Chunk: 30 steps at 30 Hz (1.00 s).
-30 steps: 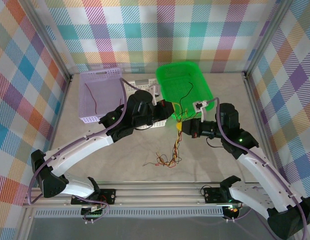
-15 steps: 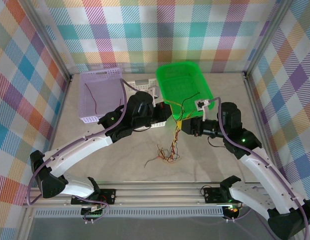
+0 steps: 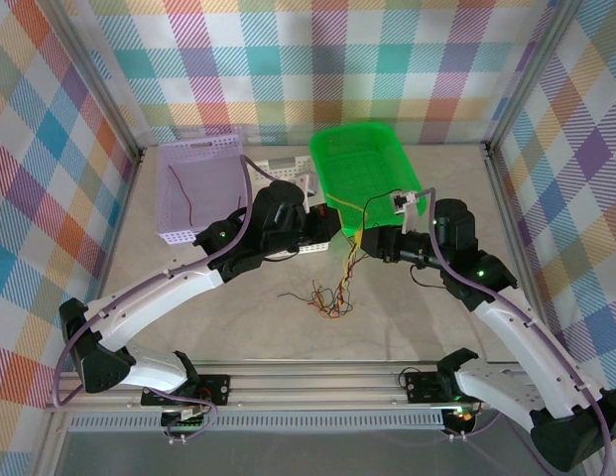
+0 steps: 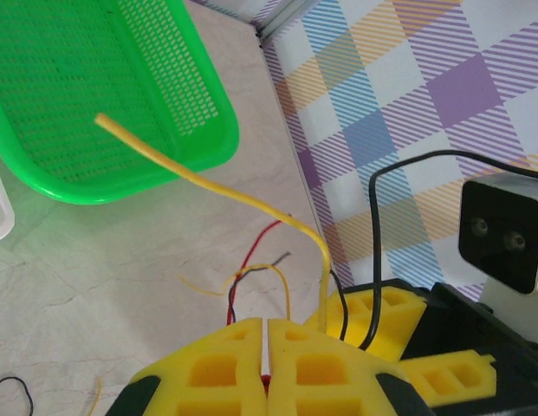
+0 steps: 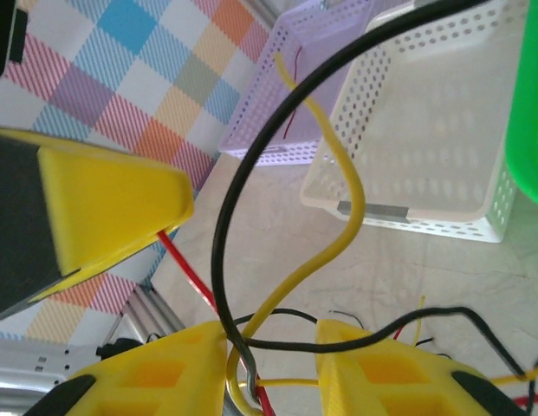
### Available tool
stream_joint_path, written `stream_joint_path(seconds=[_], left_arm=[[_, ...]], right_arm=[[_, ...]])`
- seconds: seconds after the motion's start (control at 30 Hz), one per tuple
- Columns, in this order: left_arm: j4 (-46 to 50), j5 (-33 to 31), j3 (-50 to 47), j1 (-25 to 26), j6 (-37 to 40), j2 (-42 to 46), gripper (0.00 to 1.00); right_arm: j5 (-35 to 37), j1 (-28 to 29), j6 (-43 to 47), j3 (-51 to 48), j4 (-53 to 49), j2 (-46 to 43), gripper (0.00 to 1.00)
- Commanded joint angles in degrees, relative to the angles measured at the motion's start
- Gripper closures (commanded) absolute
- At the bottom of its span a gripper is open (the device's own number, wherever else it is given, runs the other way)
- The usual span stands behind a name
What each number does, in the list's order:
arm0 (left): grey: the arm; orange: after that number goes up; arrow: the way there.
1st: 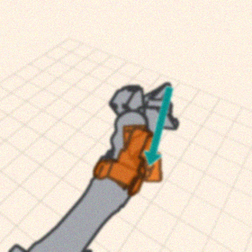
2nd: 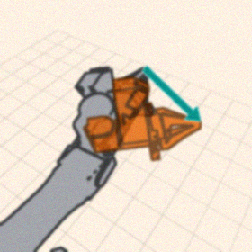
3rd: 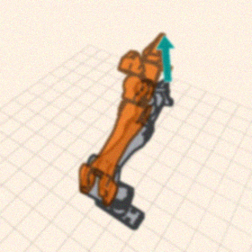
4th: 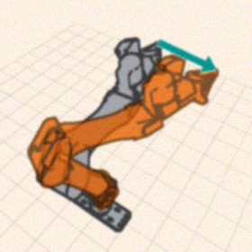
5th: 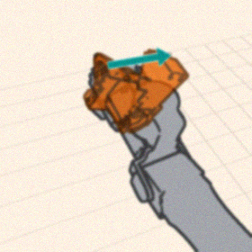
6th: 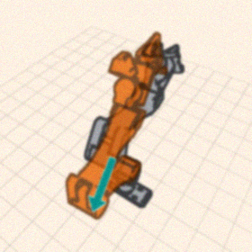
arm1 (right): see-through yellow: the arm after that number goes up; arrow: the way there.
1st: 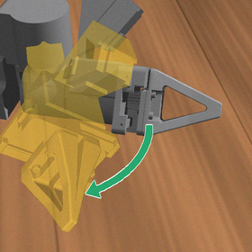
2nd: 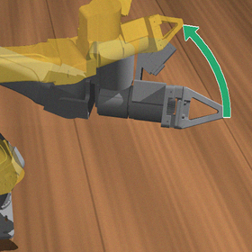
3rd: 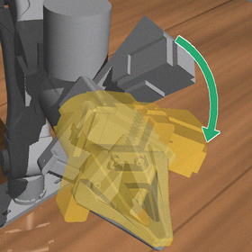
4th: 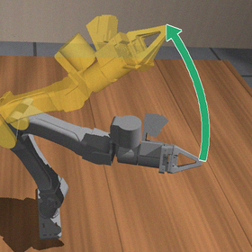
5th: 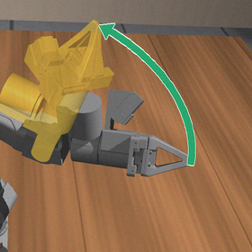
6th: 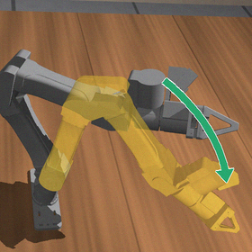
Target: Untangle the cables
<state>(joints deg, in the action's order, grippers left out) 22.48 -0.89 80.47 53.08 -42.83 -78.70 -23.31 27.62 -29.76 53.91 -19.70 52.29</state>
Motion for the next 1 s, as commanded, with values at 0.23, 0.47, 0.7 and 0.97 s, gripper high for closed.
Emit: stream_joint_path(seconds=[0.23,0.47,0.7,0.97], left_arm=[[1.01,2.42,2.12,0.62,1.67,-0.52,1.0],[1.48,2.93,2.24,0.71,1.88,-0.71,1.0],[5.01,-0.06,3.67,0.73,3.98,0.95,1.0],[16.61,-6.09,7.88,-2.99,10.11,8.26,1.0]], right_arm=[[4.57,0.34,-5.35,-0.04,7.59,-0.54,0.74],[3.46,0.33,-6.67,-0.06,9.14,0.55,0.8],[10.66,0.33,-5.18,0.56,3.6,-0.81,1.0],[29.82,-3.33,-4.49,0.05,-9.11,-2.97,1.0]])
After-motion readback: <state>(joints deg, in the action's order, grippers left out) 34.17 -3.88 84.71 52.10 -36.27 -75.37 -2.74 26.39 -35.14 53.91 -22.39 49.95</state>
